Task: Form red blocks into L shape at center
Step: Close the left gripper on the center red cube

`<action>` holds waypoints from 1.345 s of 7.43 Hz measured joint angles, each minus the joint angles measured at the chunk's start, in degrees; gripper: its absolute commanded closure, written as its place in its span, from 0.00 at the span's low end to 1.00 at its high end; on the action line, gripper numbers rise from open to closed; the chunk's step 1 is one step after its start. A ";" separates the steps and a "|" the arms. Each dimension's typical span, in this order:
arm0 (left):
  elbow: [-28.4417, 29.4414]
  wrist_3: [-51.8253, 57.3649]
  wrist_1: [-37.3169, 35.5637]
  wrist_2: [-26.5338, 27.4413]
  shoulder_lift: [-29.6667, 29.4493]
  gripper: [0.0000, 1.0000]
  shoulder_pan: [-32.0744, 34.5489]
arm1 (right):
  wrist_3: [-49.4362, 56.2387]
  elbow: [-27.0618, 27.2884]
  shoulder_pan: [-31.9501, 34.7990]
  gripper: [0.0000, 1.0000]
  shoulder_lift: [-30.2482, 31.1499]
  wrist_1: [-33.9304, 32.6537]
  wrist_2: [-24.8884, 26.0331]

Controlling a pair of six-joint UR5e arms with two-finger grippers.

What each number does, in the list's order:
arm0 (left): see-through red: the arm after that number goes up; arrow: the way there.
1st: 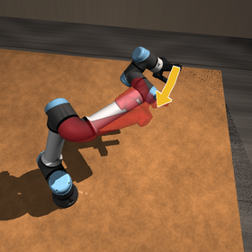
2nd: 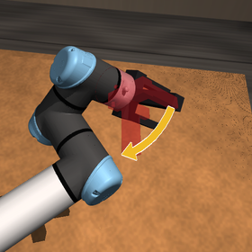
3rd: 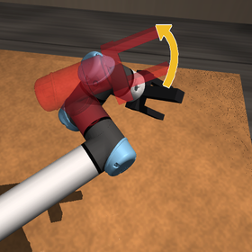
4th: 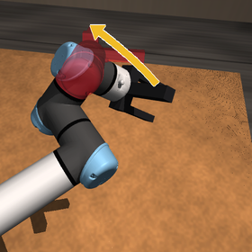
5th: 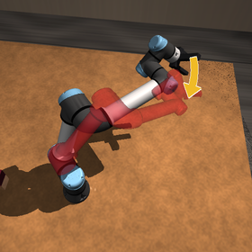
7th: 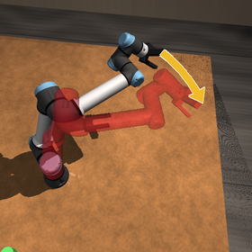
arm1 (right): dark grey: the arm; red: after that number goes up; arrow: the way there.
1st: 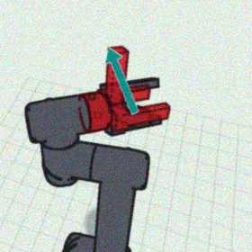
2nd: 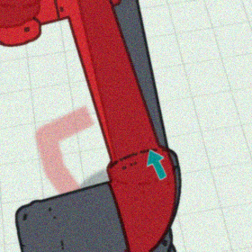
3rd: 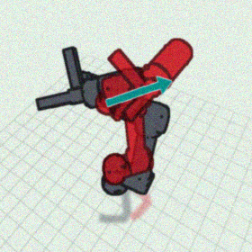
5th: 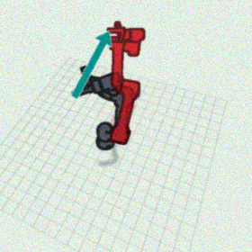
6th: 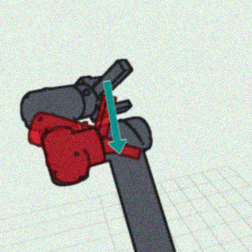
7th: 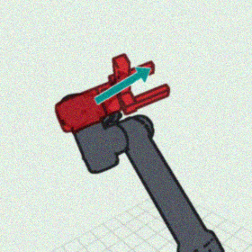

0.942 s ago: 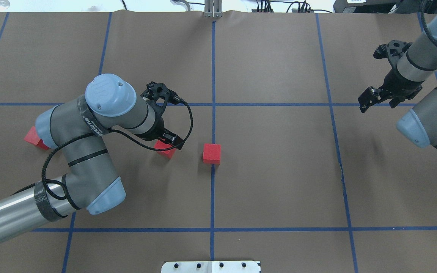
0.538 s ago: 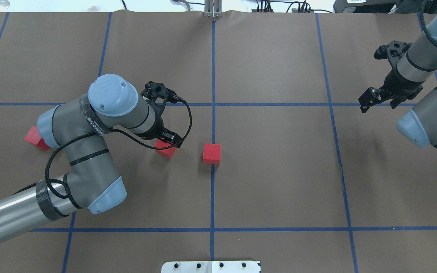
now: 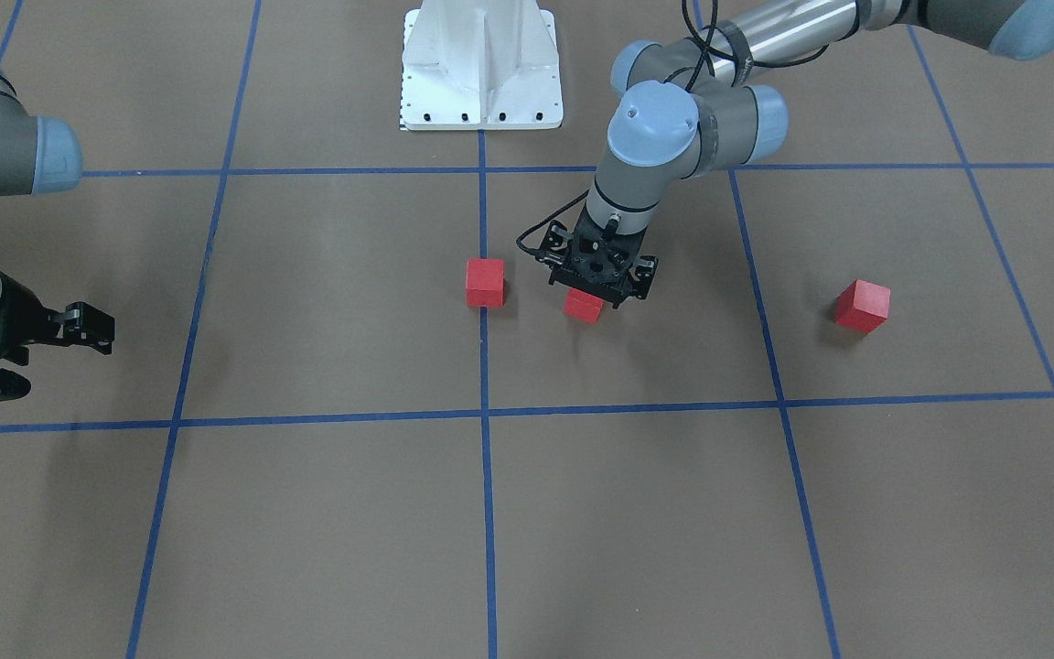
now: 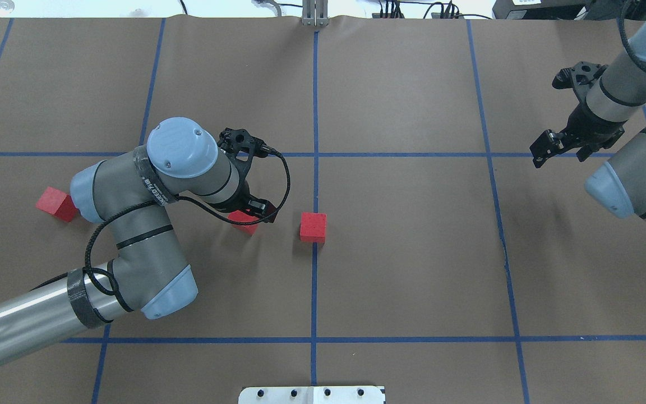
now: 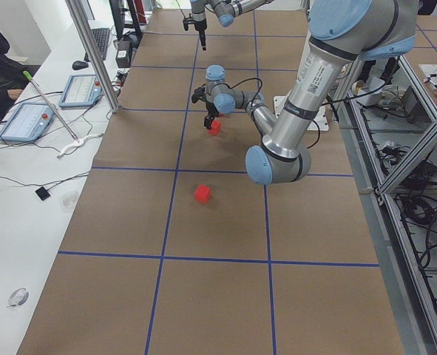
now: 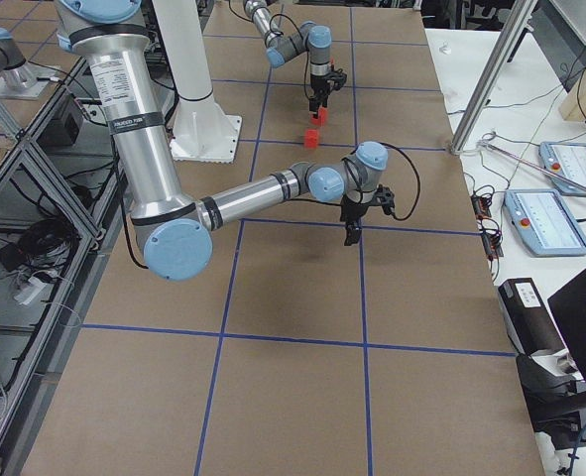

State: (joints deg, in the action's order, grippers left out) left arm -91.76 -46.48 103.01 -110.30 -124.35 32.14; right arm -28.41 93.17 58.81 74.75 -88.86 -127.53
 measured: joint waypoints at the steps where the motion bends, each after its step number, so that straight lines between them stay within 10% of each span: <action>1: 0.31 0.06 0.00 0.00 -0.13 0.01 -0.03 | -0.03 -0.17 -0.01 0.00 -0.05 0.00 0.00; 4: 0.94 0.47 0.13 0.00 -0.18 0.20 -0.05 | -0.07 -0.27 -0.01 0.00 -0.12 0.00 0.00; 7: 1.26 0.49 0.18 -0.02 -0.19 1.00 -0.06 | -0.07 -0.26 0.00 0.00 -0.18 0.00 0.00; 10: 0.70 -0.03 -0.05 -0.59 -0.34 1.00 0.64 | -0.06 -0.25 -0.01 0.00 -0.21 0.00 0.00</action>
State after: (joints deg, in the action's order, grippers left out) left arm -91.06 -46.51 102.96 -110.89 -124.69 32.78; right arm -28.47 92.92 58.80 74.53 -88.86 -127.53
